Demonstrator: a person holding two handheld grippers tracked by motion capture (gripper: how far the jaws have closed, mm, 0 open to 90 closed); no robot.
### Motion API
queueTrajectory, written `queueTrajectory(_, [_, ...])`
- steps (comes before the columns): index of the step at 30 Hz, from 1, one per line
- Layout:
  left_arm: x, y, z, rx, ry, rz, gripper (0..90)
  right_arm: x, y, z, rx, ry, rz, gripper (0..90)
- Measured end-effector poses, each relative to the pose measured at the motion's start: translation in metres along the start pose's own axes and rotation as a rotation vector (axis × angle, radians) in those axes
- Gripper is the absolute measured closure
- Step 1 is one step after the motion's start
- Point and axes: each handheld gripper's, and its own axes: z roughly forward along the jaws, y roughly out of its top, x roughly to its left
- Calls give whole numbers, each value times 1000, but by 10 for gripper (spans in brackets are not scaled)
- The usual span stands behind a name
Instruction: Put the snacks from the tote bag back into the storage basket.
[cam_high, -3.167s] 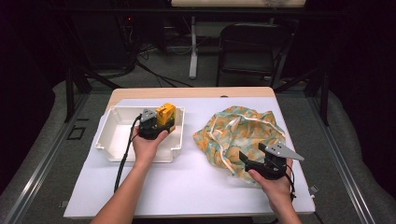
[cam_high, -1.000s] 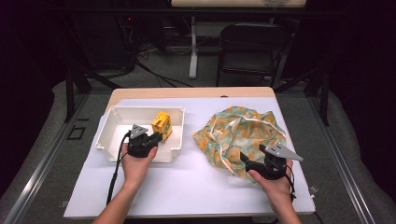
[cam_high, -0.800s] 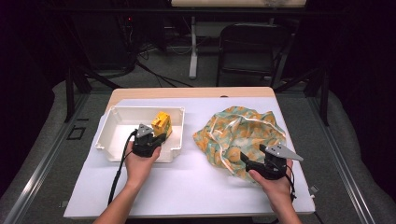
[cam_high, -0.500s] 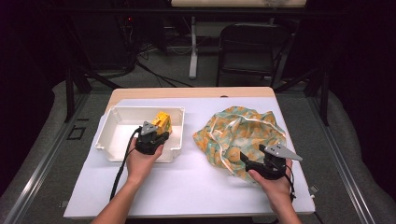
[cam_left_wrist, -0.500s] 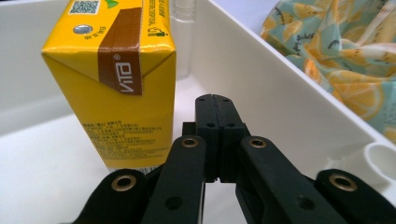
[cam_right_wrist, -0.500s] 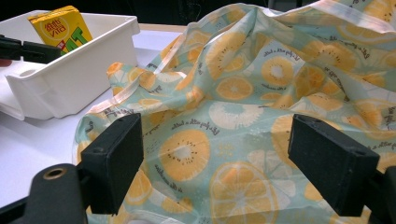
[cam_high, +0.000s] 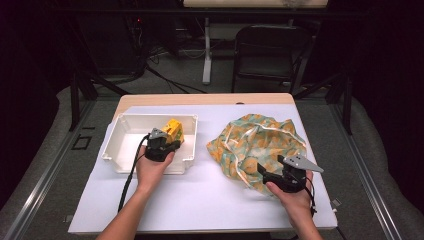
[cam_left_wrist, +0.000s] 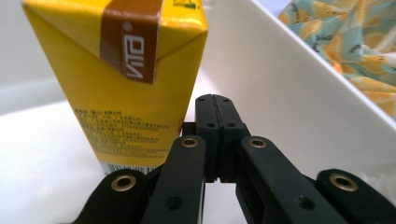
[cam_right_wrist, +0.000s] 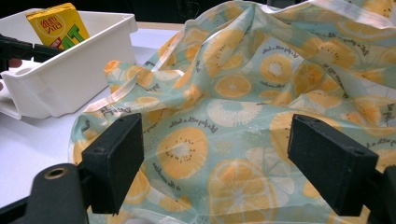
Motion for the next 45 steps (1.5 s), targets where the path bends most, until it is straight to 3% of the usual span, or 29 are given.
queueTrajectory(3, [4,3,1,11,2,-39,900,-1,0,0,0,0,-2,182])
queueTrajectory(7, [9,7,1,-16,-11,-103,900,-1,0,-1,0,-4,3,182])
queueTrajectory(12, [10,11,4,-22,32,-95,900,-2,-1,0,0,-5,4,183])
queueTrajectory(17, [12,11,6,0,53,-86,900,-2,0,-1,-1,-10,4,183])
queueTrajectory(18, [12,11,6,24,58,-82,900,-2,0,-1,0,-10,4,184])
queueTrajectory(27, [20,14,12,53,136,-125,900,-2,-1,-1,3,-12,6,184])
queueTrajectory(34, [26,14,13,58,148,-151,900,-4,-1,-1,4,-10,5,184])
queueTrajectory(38, [28,14,14,48,161,-142,900,-3,-1,0,-2,-8,8,184])
queueTrajectory(41, [29,13,15,38,191,-110,900,-3,-1,0,2,-12,6,184])
queueTrajectory(45, [36,12,16,24,185,-142,900,-3,-2,0,5,-13,8,185])
